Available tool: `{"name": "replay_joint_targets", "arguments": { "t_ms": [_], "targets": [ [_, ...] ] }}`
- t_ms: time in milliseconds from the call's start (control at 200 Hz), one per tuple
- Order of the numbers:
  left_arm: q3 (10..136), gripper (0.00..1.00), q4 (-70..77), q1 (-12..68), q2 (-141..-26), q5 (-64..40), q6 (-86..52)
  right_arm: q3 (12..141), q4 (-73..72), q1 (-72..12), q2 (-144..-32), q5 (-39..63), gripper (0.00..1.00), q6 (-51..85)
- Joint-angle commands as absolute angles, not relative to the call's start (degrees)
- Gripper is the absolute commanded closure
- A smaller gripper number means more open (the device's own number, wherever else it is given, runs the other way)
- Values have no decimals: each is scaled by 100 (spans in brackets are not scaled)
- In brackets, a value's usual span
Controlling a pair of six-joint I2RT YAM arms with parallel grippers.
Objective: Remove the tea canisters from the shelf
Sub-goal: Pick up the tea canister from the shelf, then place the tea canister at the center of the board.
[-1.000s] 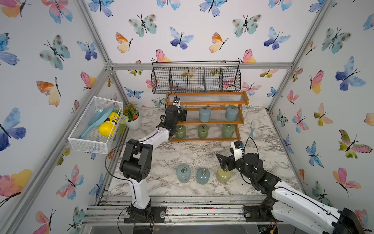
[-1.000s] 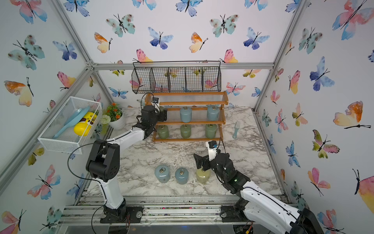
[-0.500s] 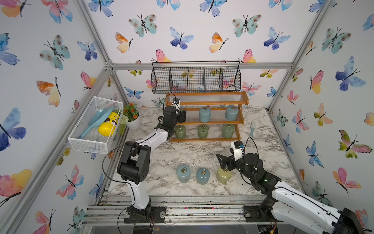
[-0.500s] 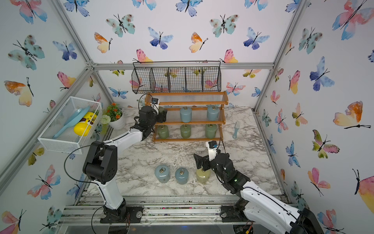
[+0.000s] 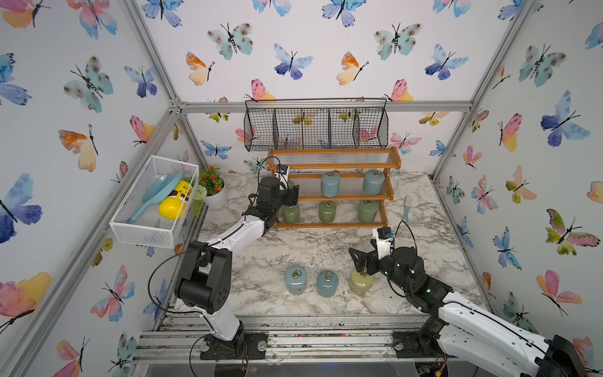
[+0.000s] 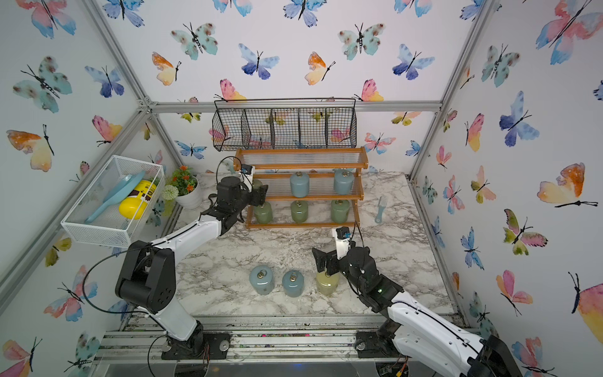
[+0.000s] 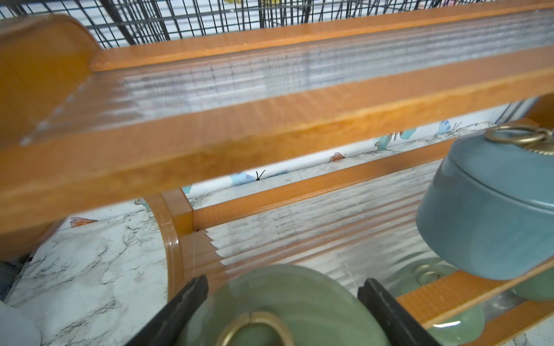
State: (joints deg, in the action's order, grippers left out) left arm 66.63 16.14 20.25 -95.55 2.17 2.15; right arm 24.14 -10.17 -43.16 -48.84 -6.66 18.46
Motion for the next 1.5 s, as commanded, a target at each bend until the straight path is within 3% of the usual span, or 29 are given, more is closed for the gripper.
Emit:
{"name": "replay_joint_targets", "arguments": {
  "t_ms": [0,360,1081,1492],
  "targets": [
    [6604,33,1794,2029,-9131,110,76,2364,-1046,-4298,-4816,-643,0,1905],
    [5841,34,1426,2010,-8254,363,-63,2420,-1063,-4298,-4837,-559,0,1821],
    [3013,35,1018,2039,-5970,1039,-1159,2418,-858,-4302,-4663,-202,0,1670],
    [2078,35,1043,2818,-5712,1784,-1841,2487,-723,-4298,-4658,-141,0,1591]
  ]
}}
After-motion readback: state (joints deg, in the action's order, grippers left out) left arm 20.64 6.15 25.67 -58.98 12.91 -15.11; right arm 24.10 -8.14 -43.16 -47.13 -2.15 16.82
